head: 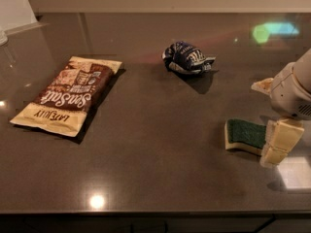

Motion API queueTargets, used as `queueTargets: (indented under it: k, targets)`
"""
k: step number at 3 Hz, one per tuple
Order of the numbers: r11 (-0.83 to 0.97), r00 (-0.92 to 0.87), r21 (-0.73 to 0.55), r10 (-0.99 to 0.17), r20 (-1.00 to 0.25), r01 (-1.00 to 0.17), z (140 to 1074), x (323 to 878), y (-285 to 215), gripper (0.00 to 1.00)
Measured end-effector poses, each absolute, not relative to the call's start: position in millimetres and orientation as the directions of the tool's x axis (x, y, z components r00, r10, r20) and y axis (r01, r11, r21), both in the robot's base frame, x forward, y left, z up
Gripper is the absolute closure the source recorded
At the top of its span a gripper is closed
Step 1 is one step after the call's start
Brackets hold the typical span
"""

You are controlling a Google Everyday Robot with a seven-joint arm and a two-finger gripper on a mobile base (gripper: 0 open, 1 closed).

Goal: Move sponge near brown chip bag

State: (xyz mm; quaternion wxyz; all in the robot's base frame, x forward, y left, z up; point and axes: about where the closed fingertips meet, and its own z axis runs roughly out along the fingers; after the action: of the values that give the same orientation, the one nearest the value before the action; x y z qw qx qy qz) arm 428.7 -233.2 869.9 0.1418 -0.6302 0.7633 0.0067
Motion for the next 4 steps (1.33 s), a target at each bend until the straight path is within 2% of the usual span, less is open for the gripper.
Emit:
queueTargets:
  k: [4]
  targets:
    - [0.221,-0.199,-0.109,-0.962,-0.184,-0.969,837,426,-243,0.0]
